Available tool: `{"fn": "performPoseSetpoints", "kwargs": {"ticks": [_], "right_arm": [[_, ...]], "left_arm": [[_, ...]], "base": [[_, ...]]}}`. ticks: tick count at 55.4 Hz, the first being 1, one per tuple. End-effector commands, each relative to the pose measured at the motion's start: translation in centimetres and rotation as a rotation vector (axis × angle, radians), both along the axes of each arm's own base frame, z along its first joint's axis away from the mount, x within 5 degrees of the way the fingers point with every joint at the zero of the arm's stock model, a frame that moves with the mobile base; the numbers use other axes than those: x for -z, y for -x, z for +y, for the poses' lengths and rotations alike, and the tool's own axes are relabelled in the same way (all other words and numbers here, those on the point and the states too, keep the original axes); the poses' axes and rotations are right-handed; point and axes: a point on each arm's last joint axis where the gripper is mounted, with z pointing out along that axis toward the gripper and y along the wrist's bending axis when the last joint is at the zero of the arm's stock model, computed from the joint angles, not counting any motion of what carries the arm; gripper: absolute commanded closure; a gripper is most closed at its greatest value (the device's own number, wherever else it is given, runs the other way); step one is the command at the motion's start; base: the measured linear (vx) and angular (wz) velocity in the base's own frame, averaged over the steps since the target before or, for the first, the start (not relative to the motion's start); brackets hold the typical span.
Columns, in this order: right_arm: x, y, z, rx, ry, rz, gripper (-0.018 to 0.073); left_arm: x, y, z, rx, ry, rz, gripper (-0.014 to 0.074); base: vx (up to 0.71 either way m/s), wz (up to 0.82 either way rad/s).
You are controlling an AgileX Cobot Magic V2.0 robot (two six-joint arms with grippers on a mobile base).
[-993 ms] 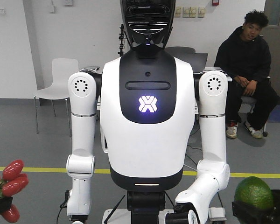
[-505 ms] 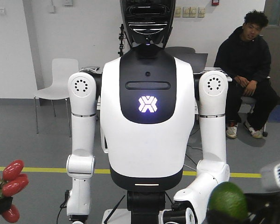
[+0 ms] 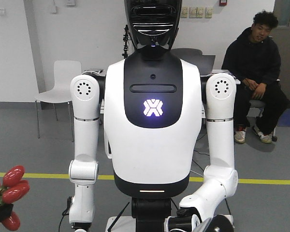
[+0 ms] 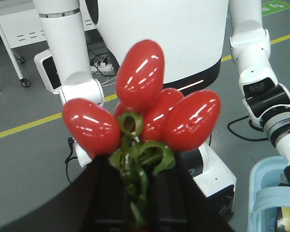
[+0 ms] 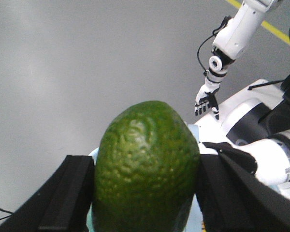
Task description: Pick snacks and fruit into basket
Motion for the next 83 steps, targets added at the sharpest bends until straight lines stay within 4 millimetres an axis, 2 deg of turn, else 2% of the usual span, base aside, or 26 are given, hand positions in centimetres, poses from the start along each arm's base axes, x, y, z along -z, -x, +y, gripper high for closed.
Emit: {"fn": "performPoseSetpoints", "kwargs": {"ticks": [1,3,4,12,21,34,40,55,68,76,83], "right_arm": [[-1.1,-0.8,0.9,0.021,-0.073,-0.04,0.0566],[-0.8,-1.0,1.0,0.021,-0.064,-0.032,0.0566],[1.3,-1.9,2.1,0.022,-0.002,0.025,0.054],[2.2,-2.3,2.4,0.021,0.027,0.055,0.0475],[2.0,-2.2,2.4,0.027,0.008,0.059,0.0338],[1.1,-1.8,2.0,0.023,-0.013,0.032,0.0043],[0.7,-1.6,1.8,0.023,-0.025,0.022,-0.0037],[-0.6,-1.0,1.1,0.02,-0.064,-0.019,-0.0017],[-0.5,-1.3,0.6,0.033,-0.024,-0.031,0.004],[-1.0,-2.8,-1.5,0.171,-0.058,-0.023,0.0059],[-2.9,-3.1,-4.7,0.3,-0.114,-0.09,0.0058]], "left_arm": [[-1.2,-0.1,0.2,-0.034,0.032,-0.054,0.0602],[-1.2,-0.1,0.2,-0.034,0.032,-0.054,0.0602],[-1.2,-0.1,0.2,-0.034,0.032,-0.054,0.0602],[-1.2,-0.1,0.2,-0.034,0.032,-0.054,0.0602],[-1.2,-0.1,0.2,-0.034,0.032,-0.054,0.0602],[-1.2,-0.1,0.2,-0.034,0.032,-0.054,0.0602],[-1.2,-0.1,0.2,-0.034,0.032,-0.054,0.0602],[-1.2,-0.1,0.2,-0.034,0.032,-0.054,0.0602],[-1.2,-0.1,0.2,-0.035,0.032,-0.054,0.0602],[-1.2,-0.1,0.2,-0.034,0.033,-0.053,0.0602],[-1.2,0.0,0.1,-0.025,0.035,-0.048,0.0602]], "base": [[0.0,0.0],[0.0,0.0],[0.0,0.0],[0.0,0.0],[0.0,0.0],[0.0,0.0],[0.0,0.0],[0.0,0.0],[0.0,0.0],[0.0,0.0],[0.0,0.0]]}}
